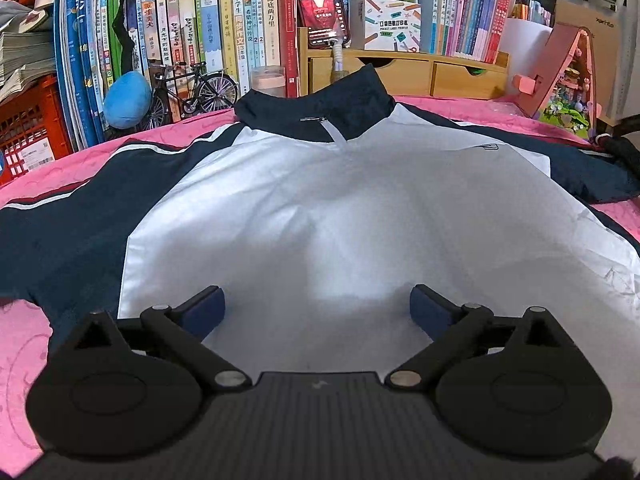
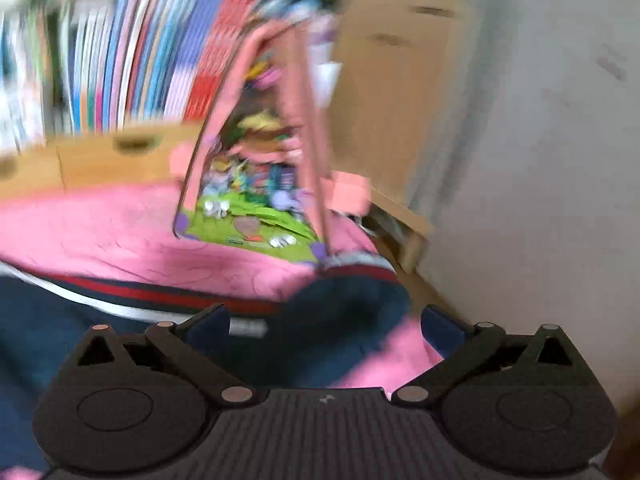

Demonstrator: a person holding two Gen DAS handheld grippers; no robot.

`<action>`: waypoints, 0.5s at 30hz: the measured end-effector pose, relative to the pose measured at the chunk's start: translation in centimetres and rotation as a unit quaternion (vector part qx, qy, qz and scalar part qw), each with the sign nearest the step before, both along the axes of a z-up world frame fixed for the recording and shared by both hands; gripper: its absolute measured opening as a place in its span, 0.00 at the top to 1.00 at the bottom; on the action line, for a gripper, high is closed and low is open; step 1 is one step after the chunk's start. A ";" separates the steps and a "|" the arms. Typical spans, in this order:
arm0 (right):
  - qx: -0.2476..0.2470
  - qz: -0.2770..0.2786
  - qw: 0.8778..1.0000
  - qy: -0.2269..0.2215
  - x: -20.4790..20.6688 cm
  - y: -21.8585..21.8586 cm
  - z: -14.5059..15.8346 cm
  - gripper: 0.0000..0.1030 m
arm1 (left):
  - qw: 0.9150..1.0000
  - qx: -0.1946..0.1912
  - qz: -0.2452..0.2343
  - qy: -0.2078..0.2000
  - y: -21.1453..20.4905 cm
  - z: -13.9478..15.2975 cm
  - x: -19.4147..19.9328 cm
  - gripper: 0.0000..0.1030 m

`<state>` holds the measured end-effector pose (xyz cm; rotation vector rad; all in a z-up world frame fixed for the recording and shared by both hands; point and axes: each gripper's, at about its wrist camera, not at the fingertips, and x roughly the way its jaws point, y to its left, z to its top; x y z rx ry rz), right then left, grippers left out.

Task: Fold clothes

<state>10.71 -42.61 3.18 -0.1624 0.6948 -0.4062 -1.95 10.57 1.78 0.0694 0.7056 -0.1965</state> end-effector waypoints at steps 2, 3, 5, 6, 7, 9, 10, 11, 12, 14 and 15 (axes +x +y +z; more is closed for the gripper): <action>0.000 -0.021 0.998 0.054 2.7 -0.9 -2.0 0.32 | 1.000 0.000 0.000 0.000 0.0 0.0 0.0 0.02; 0.000 -0.032 0.996 0.080 4.1 -1.4 -2.9 0.51 | 1.000 0.000 0.001 0.000 0.0 0.0 0.0 0.02; 0.032 -0.050 0.995 0.085 4.7 -2.4 -3.3 0.77 | 1.000 -0.001 0.001 0.001 0.0 0.0 0.0 0.02; 0.038 -0.055 0.996 0.067 4.3 -2.5 -2.7 0.84 | 1.000 -0.001 0.001 0.001 0.0 0.0 0.0 0.02; 0.031 -0.053 0.997 0.041 3.7 -2.2 -1.7 0.89 | 1.000 -0.001 0.001 0.001 0.0 0.0 0.0 0.01; 0.017 -0.034 0.998 -0.043 1.4 -0.7 1.2 0.90 | 1.000 -0.001 0.002 0.001 0.0 0.0 0.0 0.01; 0.025 0.000 0.995 -0.100 -0.4 0.3 3.1 0.91 | 1.000 -0.001 0.003 0.001 -0.1 0.0 0.0 0.01; 0.031 0.036 0.986 -0.161 -2.6 1.5 5.0 0.91 | 1.000 -0.001 0.002 0.001 -0.1 0.0 0.0 0.01; 0.029 0.071 0.971 -0.228 -5.2 2.5 6.8 0.91 | 1.000 0.000 0.002 0.001 -0.1 0.0 0.0 0.01; 0.020 0.108 0.940 -0.324 -9.5 2.5 8.9 0.89 | 1.000 0.000 0.002 0.000 -0.1 0.0 0.1 0.01; 0.019 0.116 0.928 -0.353 -11.0 2.0 9.6 0.86 | 1.000 0.000 0.003 0.000 -0.1 0.0 0.1 0.01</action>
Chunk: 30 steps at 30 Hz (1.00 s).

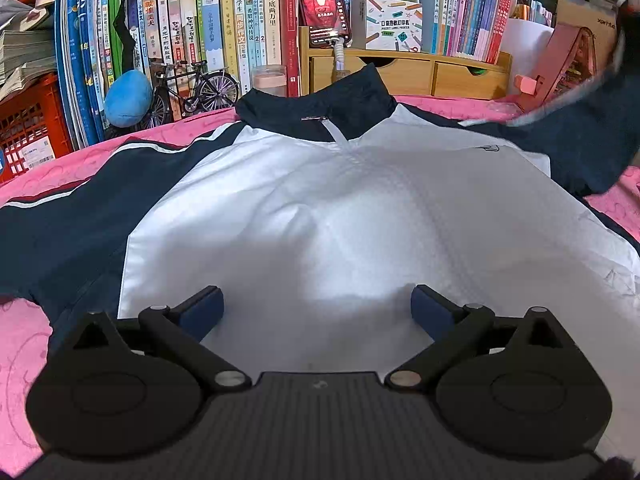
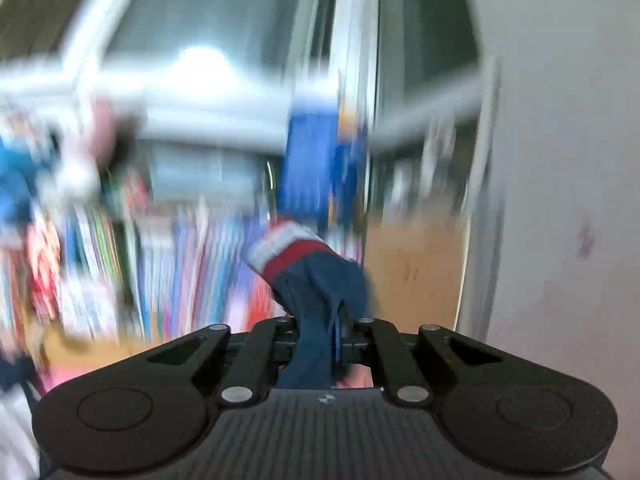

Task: Fold clothes

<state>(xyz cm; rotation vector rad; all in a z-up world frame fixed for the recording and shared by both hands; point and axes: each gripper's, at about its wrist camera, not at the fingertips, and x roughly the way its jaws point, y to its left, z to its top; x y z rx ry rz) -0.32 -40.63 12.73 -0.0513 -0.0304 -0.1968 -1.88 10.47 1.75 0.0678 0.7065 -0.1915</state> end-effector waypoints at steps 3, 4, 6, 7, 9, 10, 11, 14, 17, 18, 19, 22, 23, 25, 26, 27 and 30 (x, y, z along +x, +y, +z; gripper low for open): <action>0.053 -0.041 0.997 0.042 0.0 -4.5 -1.1 0.44 | 1.000 0.000 0.000 0.000 0.0 0.0 0.0 0.01; 0.080 -0.080 0.990 0.085 1.0 -6.2 -2.3 0.22 | 1.000 0.000 0.000 -0.001 0.0 0.0 0.0 0.01; 0.134 -0.141 0.959 0.205 2.9 -9.5 -5.5 0.23 | 1.000 0.000 0.000 -0.001 0.0 0.0 0.0 0.01; 0.151 -0.163 0.941 0.254 3.4 -10.3 -6.8 0.23 | 1.000 0.001 0.001 -0.001 0.0 0.0 -0.1 0.01; 0.156 -0.185 0.920 0.308 3.3 -10.8 -8.9 0.22 | 1.000 0.001 0.001 -0.001 0.0 0.0 -0.1 0.01; 0.148 -0.190 0.917 0.319 3.0 -10.5 -9.7 0.19 | 1.000 0.000 0.001 -0.001 0.0 0.0 -0.1 0.01; 0.135 -0.198 0.917 0.318 2.6 -9.8 -9.9 0.11 | 1.000 0.001 0.001 -0.001 0.0 0.0 -0.1 0.01; 0.121 -0.185 0.927 0.303 1.4 -6.5 -9.3 0.06 | 1.000 0.001 0.002 -0.001 0.0 0.0 -0.1 0.01; 0.130 -0.088 0.945 0.286 0.6 -2.2 -7.8 0.20 | 1.000 0.001 0.004 -0.001 0.0 0.0 -0.1 0.01; 0.138 -0.024 0.945 0.294 0.9 0.1 -7.7 0.26 | 1.000 0.001 0.004 -0.001 -0.1 0.0 -0.1 0.01; 0.148 0.043 0.938 0.310 1.5 2.6 -7.9 0.36 | 1.000 0.001 0.004 0.000 -0.1 0.0 0.0 0.01; 0.185 0.201 0.891 0.362 4.0 10.0 -9.0 0.51 | 1.000 0.001 0.005 -0.001 -0.1 0.0 -0.1 0.00; 0.195 0.238 0.872 0.381 5.4 12.8 -9.8 0.57 | 1.000 0.002 0.005 -0.001 -0.1 0.0 -0.1 0.00; 0.181 0.274 0.855 0.401 7.9 17.8 -10.5 0.60 | 1.000 0.002 0.006 -0.001 -0.1 0.0 -0.1 0.00; 0.149 0.273 0.861 0.402 9.0 20.3 -10.7 0.60 | 1.000 0.001 0.006 -0.001 -0.1 0.0 -0.1 0.00; 0.118 0.273 0.865 0.404 10.0 22.6 -10.7 0.61 | 1.000 0.001 0.006 -0.001 -0.1 0.0 -0.1 0.00; 0.041 0.273 0.868 0.412 12.6 27.7 -11.5 0.65 | 1.000 0.002 0.007 -0.002 -0.2 0.0 -0.2 0.00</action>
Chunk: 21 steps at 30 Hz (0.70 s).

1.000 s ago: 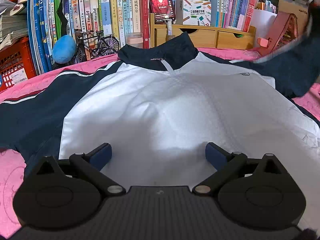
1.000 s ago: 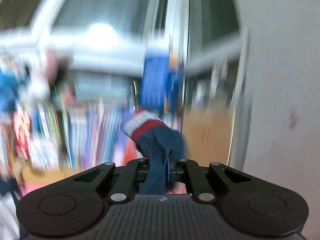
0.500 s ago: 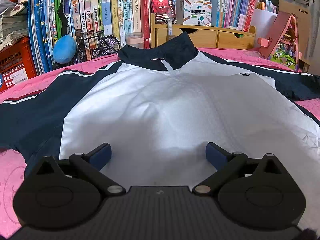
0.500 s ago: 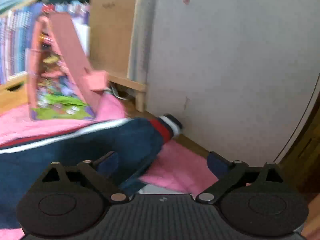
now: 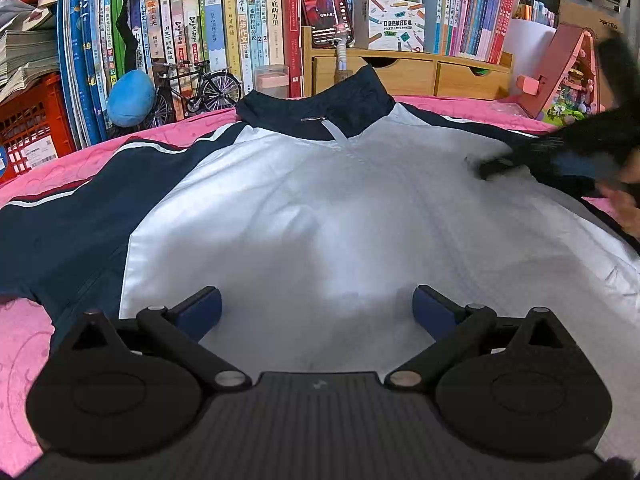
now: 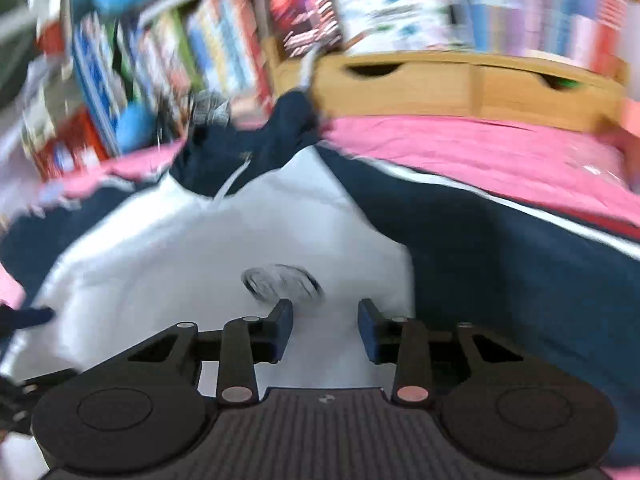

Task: Fold clothes

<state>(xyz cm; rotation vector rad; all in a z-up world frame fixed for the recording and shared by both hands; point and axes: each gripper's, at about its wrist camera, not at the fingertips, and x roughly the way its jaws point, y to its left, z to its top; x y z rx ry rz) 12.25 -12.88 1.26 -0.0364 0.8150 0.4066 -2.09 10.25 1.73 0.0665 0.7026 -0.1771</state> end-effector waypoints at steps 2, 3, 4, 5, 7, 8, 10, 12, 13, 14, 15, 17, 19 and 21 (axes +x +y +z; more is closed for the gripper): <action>-0.058 -0.003 0.997 -0.043 2.1 2.0 -0.6 0.69 | 1.000 0.000 0.000 -0.001 -0.1 0.0 0.0 0.00; -0.073 -0.012 0.996 -0.059 3.3 2.5 -0.9 0.69 | 1.000 0.000 0.000 -0.001 -0.1 0.0 0.0 0.00; -0.069 -0.028 0.995 -0.061 5.0 2.6 -1.1 0.69 | 1.000 -0.002 0.001 0.000 -0.1 0.0 0.0 0.00; -0.063 -0.045 0.995 -0.062 6.7 2.5 -1.3 0.69 | 1.000 -0.004 0.002 0.000 0.0 0.0 0.0 0.00; -0.060 -0.086 0.992 -0.064 9.8 2.1 -1.6 0.69 | 1.000 -0.006 0.002 0.000 0.0 0.0 0.0 0.00; -0.066 -0.103 0.991 -0.056 10.8 2.1 -1.6 0.68 | 1.000 -0.007 0.002 0.000 0.1 0.0 0.0 0.00; -0.077 -0.136 0.987 -0.040 12.7 2.1 -1.4 0.66 | 1.000 -0.007 0.003 0.000 0.1 0.0 0.0 0.00; -0.078 -0.138 0.987 -0.023 13.0 2.2 -0.3 0.65 | 1.000 -0.010 0.004 0.001 0.2 0.1 -0.1 0.00; -0.064 -0.124 0.990 -0.030 11.8 2.2 0.8 0.64 | 1.000 -0.012 0.004 0.001 0.3 0.1 0.0 0.00; -0.049 -0.111 0.992 -0.043 10.4 2.3 1.6 0.61 | 1.000 -0.014 0.004 0.001 0.3 0.1 0.0 0.00; -0.035 -0.095 0.993 -0.054 8.8 2.5 2.5 0.60 | 1.000 -0.015 0.005 0.001 0.3 0.1 0.0 0.00; -0.020 -0.047 0.997 -0.057 5.4 3.3 3.6 0.60 | 1.000 -0.014 0.006 0.001 0.2 0.1 0.0 0.00; -0.031 0.001 0.999 -0.035 3.2 4.9 3.0 0.61 | 1.000 -0.014 0.007 0.001 0.2 0.2 0.0 0.00; -0.059 0.027 0.998 -0.016 2.4 6.3 1.6 0.64 | 1.000 -0.012 0.009 0.001 0.2 0.2 0.0 0.00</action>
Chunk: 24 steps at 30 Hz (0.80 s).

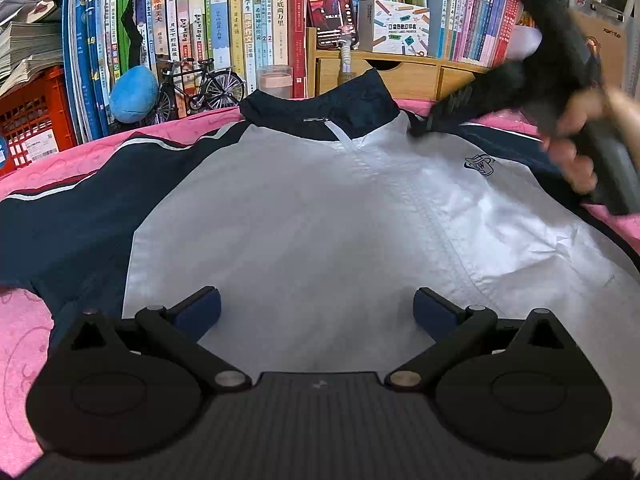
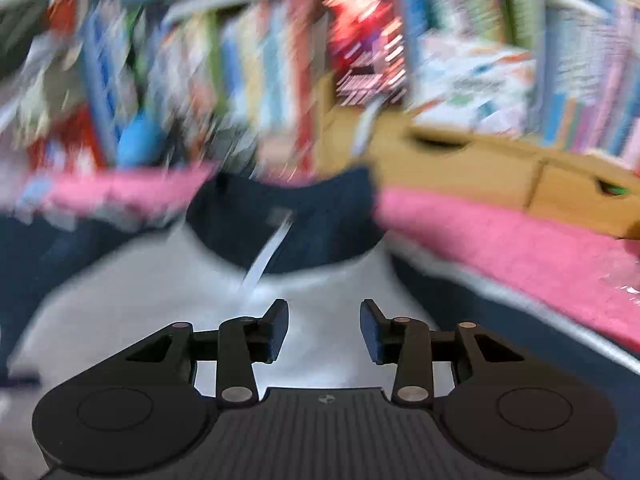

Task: Fold clothes

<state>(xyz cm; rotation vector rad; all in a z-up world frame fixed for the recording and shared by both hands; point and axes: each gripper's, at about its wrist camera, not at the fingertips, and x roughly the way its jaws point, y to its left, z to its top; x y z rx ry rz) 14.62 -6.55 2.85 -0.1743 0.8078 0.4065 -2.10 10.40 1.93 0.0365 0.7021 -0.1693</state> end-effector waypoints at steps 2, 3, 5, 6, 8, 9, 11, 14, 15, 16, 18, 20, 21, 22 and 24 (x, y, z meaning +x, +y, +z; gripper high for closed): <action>-0.014 -0.013 1.000 -0.002 1.0 0.6 -1.8 0.73 | 1.000 0.001 0.001 0.000 0.0 0.0 0.0 0.00; -0.014 -0.024 1.000 -0.012 1.8 0.8 -2.5 0.73 | 1.000 0.001 0.002 0.000 -0.1 0.1 0.0 0.00; -0.010 -0.050 0.998 -0.032 4.3 1.3 -2.8 0.73 | 1.000 0.001 0.004 0.000 -0.1 0.1 0.0 0.00; -0.004 -0.064 0.997 -0.038 5.8 1.4 -3.0 0.73 | 1.000 0.000 0.006 0.000 -0.1 0.1 0.0 0.00; 0.006 -0.088 0.995 -0.050 8.7 1.9 -3.5 0.70 | 1.000 -0.005 0.016 0.000 -0.1 0.1 0.1 0.00; -0.001 -0.091 0.994 -0.063 9.6 2.5 -3.9 0.69 | 1.000 -0.010 0.023 -0.001 -0.1 0.1 0.2 0.00; 0.025 -0.096 0.993 -0.058 11.5 2.4 -4.1 0.67 | 0.999 -0.010 0.038 0.000 -0.4 0.1 0.6 0.00; 0.050 -0.094 0.994 -0.029 12.3 0.8 -3.3 0.62 | 0.999 0.002 0.048 0.002 -1.0 0.1 0.9 0.00; 0.045 -0.100 0.994 -0.020 12.0 0.5 -2.8 0.58 | 0.999 -0.001 0.048 0.001 -0.9 0.1 0.8 0.00; 0.042 -0.115 0.992 -0.015 11.2 0.2 -2.0 0.49 | 0.999 -0.004 0.048 0.000 -0.8 0.0 0.8 0.00; 0.049 -0.109 0.992 -0.033 8.5 0.3 -0.3 0.46 | 0.999 -0.016 0.051 -0.002 -0.4 0.1 0.6 0.00; 0.040 -0.069 0.995 -0.053 5.4 1.7 1.0 0.38 | 0.998 -0.023 0.053 -0.003 -0.1 0.0 0.5 0.00; 0.033 -0.040 0.998 -0.047 4.1 2.8 1.2 0.38 | 0.998 -0.024 0.054 -0.004 -0.1 0.0 0.5 0.00; 0.026 -0.010 0.999 -0.041 2.9 4.0 1.4 0.41 | 0.998 -0.024 0.054 -0.004 -0.1 0.0 0.6 0.00; 0.008 0.044 0.999 -0.020 1.4 6.5 0.9 0.51 | 0.998 -0.023 0.055 -0.003 -0.2 0.0 0.7 0.00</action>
